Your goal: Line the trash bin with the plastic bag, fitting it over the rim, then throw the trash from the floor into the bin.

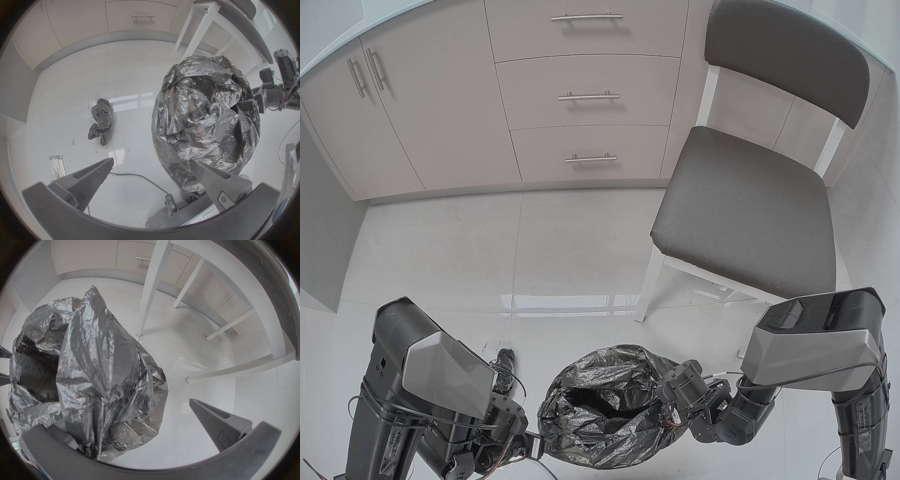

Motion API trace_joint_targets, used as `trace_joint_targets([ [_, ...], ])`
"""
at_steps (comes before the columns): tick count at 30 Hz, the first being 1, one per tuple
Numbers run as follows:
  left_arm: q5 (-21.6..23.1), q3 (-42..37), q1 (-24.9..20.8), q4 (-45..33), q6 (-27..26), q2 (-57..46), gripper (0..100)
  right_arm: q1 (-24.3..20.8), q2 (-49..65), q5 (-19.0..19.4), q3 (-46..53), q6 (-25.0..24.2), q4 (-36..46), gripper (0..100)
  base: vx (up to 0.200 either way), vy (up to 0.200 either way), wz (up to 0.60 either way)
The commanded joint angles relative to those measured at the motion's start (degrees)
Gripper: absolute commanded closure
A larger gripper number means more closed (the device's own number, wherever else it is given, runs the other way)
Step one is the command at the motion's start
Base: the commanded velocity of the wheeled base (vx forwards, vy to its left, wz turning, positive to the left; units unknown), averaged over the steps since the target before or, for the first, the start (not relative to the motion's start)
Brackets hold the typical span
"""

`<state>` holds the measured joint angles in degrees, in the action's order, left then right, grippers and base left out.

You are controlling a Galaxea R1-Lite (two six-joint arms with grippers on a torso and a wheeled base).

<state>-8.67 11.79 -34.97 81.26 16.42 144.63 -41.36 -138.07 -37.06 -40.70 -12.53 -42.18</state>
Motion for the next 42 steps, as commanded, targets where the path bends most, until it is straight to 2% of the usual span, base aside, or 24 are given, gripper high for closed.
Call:
trace_joint_targets([
  [1,0.0,0.0,0.0,0.0,0.0,0.0,0,0.4,0.5,0.0,-0.1,0.0,0.0,0,0.000,0.000,0.00],
  [10,0.0,0.0,0.0,0.0,0.0,0.0,0,2.4,-1.0,0.2,-4.1,1.7,0.1,0,0.000,0.000,0.00],
  [21,0.0,0.0,0.0,0.0,0.0,0.0,0,2.5,-1.4,1.1,-5.5,1.8,-0.2,0,0.000,0.000,0.00],
  [29,0.0,0.0,0.0,0.0,-0.1,0.0,0,1.0,3.2,1.1,-3.9,2.0,0.2,0,0.000,0.000,0.00],
  [33,0.0,0.0,0.0,0.0,-0.1,0.0,0,-1.8,5.7,1.2,-3.1,2.1,0.6,0,0.000,0.000,0.00],
  [37,0.0,0.0,0.0,0.0,0.0,0.0,0,-4.2,5.6,1.3,-3.2,1.8,2.1,0,0.000,0.000,0.00],
  [42,0.0,0.0,0.0,0.0,0.0,0.0,0,-5.0,4.7,1.3,-4.1,1.9,1.8,0,0.000,0.000,0.00],
])
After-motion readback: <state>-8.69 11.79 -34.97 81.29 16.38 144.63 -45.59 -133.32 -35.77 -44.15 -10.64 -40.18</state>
